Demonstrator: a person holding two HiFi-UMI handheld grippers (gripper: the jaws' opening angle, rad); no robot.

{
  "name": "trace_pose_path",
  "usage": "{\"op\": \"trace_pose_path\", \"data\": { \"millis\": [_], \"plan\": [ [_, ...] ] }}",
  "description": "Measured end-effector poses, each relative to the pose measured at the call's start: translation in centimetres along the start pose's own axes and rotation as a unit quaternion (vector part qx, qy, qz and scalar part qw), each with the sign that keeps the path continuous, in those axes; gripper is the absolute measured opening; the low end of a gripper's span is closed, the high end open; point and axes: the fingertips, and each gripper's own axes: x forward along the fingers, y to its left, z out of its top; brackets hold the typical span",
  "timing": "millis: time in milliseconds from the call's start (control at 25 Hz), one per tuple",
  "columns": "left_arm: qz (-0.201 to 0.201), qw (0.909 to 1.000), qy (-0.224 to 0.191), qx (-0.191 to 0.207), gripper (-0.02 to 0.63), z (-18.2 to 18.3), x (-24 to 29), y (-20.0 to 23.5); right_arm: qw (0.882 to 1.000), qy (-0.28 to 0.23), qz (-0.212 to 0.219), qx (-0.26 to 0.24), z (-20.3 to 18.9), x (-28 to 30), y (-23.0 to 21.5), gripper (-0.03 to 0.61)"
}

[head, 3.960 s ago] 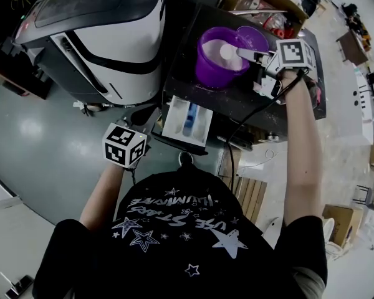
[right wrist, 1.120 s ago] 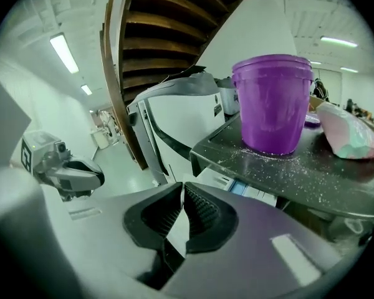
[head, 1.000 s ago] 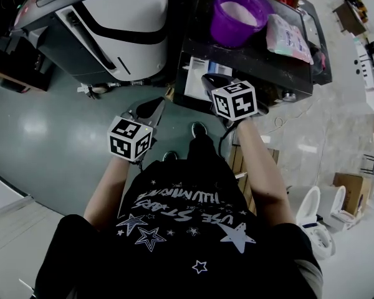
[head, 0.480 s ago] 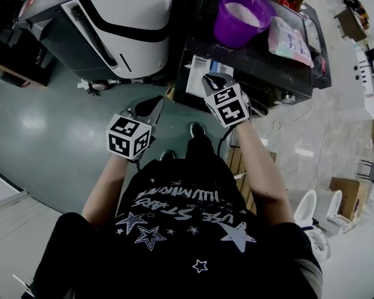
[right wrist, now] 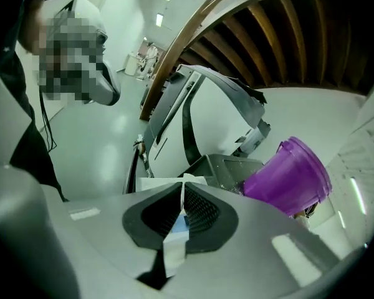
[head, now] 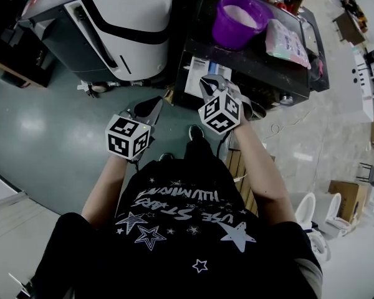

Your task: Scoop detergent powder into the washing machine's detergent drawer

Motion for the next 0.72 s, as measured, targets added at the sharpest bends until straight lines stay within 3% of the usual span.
{"op": "trace_pose_path", "data": {
  "millis": [440,720],
  "plan": [
    [0.007,0.9999,-0.014,0.003,0.0,0.6,-0.6,0.4,0.99,0.014,-0.056,-0.131,0.5,-0.1,-0.5,0.037],
    [0.008,0.9996,-0.025,0.004,0.0,1.4,-1.3,0.9,0.988,0.028,-0.062,-0.141,0.8,0.0,-0.7,0.037]
  ]
}}
